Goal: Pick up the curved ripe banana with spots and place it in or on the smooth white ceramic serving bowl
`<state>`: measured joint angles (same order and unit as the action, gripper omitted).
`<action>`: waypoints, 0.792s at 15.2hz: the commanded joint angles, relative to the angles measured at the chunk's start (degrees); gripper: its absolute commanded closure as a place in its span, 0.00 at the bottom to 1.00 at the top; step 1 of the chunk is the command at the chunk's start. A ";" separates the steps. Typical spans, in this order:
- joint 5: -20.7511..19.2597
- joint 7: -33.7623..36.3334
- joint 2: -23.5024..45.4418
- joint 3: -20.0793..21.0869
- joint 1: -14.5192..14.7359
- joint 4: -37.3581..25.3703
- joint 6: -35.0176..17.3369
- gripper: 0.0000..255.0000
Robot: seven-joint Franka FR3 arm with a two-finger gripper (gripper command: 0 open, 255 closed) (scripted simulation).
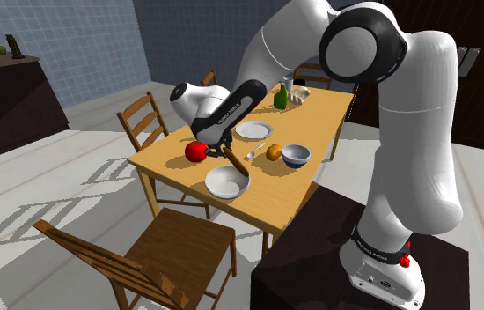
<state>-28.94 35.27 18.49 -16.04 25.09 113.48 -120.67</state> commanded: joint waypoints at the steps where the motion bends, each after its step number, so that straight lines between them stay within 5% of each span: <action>1: -0.05 0.58 1.07 0.04 -0.06 0.18 -1.14 1.00; 12: -0.46 2.91 5.82 0.09 -0.50 0.94 -6.22 1.00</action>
<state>-29.47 38.17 24.02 -15.96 24.66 114.16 -126.88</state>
